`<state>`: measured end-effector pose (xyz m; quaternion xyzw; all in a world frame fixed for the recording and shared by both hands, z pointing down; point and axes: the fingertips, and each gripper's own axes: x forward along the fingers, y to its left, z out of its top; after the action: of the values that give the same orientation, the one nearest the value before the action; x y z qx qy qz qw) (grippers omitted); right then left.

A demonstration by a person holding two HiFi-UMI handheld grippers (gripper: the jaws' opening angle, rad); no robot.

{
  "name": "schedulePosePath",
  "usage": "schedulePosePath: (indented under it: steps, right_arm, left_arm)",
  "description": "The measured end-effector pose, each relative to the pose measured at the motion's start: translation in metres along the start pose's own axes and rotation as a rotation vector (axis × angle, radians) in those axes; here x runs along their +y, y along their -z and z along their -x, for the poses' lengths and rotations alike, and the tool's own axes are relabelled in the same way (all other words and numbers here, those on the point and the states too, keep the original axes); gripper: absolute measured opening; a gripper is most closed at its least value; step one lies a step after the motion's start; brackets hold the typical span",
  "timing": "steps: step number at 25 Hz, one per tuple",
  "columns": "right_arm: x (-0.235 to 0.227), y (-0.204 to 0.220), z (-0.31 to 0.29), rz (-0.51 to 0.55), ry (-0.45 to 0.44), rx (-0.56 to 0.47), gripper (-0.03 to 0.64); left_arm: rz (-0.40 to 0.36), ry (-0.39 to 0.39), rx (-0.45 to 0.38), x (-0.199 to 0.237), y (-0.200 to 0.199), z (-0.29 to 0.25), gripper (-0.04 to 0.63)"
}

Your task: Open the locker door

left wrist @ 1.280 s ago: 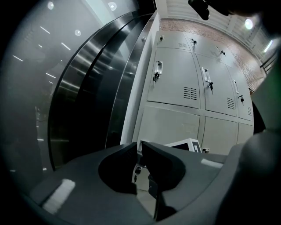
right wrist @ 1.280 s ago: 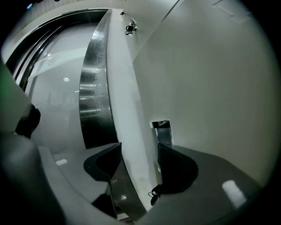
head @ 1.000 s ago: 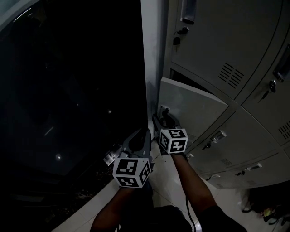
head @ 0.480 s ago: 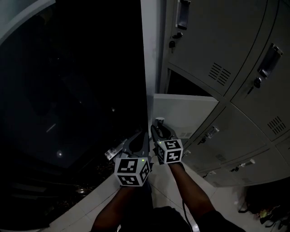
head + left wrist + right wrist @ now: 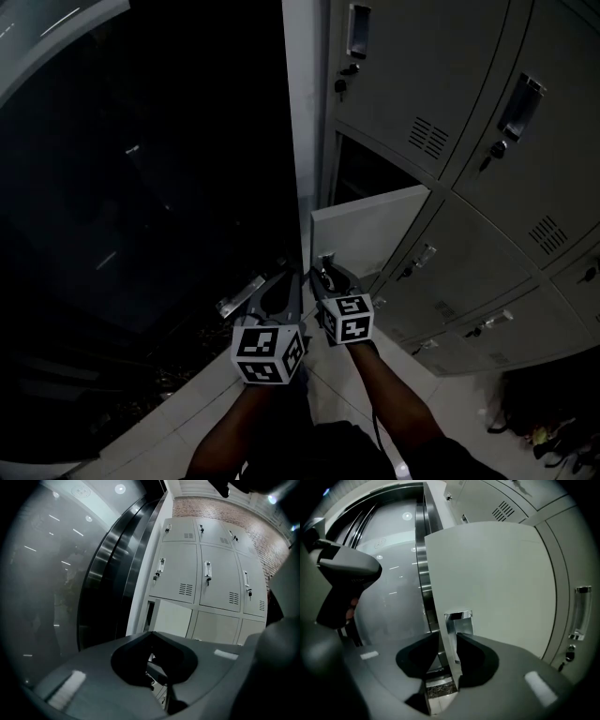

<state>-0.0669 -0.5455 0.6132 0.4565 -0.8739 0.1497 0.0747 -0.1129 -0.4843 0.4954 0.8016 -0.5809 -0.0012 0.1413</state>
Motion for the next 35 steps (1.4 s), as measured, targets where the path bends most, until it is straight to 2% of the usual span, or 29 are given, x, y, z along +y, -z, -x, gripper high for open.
schedulePosePath:
  steps: [15, 22, 26, 35]
  right_arm:
    - [0.003, -0.003, 0.094, 0.019, 0.069, 0.001, 0.087]
    - [0.022, -0.025, 0.164, 0.05, 0.078, -0.044, 0.087]
    - [0.029, -0.037, 0.211, 0.059, 0.08, -0.071, 0.066]
    - [0.062, -0.081, 0.296, 0.059, 0.069, -0.122, 0.052]
  left_arm:
    - [-0.018, 0.057, 0.015, -0.068, -0.003, 0.047, 0.0]
    - [-0.021, 0.063, -0.002, -0.105, -0.005, 0.087, 0.0]
    - [-0.03, 0.057, -0.005, -0.131, -0.007, 0.116, 0.0]
    - [-0.055, 0.033, -0.005, -0.174, -0.032, 0.181, 0.0]
